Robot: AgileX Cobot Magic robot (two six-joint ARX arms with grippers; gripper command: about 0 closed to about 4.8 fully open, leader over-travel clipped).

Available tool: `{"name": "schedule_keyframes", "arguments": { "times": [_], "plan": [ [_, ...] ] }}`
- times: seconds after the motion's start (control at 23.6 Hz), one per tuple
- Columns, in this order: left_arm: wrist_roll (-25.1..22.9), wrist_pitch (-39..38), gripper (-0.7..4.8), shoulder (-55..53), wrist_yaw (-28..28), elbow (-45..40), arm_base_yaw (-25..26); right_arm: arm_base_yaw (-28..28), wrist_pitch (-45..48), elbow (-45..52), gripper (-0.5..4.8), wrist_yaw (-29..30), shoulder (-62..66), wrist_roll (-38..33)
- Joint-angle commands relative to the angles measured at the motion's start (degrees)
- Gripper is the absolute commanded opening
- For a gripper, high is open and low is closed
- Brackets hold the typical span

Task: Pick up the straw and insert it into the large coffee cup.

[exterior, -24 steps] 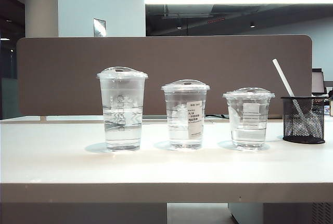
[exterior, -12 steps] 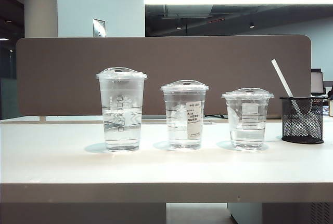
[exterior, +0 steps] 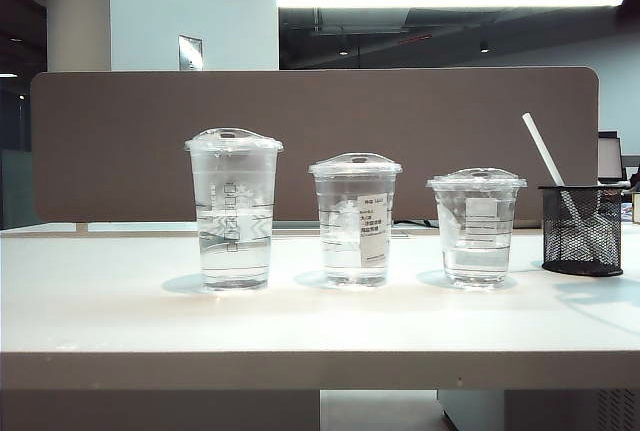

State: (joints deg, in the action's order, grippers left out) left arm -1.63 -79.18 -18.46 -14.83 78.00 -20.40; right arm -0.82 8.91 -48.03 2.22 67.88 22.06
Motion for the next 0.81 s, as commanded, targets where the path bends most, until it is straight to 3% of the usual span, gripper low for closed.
{"name": "schedule_keyframes", "arguments": {
  "times": [0.04,0.42,0.64,0.81],
  "plan": [
    [0.13,0.42,-0.03,-0.04,0.15,0.13,-0.02,0.11,6.95,4.68,0.59,2.12,1.03,-6.38],
    [0.11,0.42,-0.03,-0.04,0.61,0.13,-0.04,2.01,10.49,14.32,1.24,8.44,-0.59,-7.08],
    [0.11,0.44,-0.03,-0.04,0.61,0.13,-0.02,1.99,19.10,14.58,1.30,11.50,5.77,-7.02],
    [0.13,0.42,-0.03,-0.04,0.63,0.13,-0.02,1.99,24.22,14.53,2.20,11.45,9.90,-3.72]
  ]
}}
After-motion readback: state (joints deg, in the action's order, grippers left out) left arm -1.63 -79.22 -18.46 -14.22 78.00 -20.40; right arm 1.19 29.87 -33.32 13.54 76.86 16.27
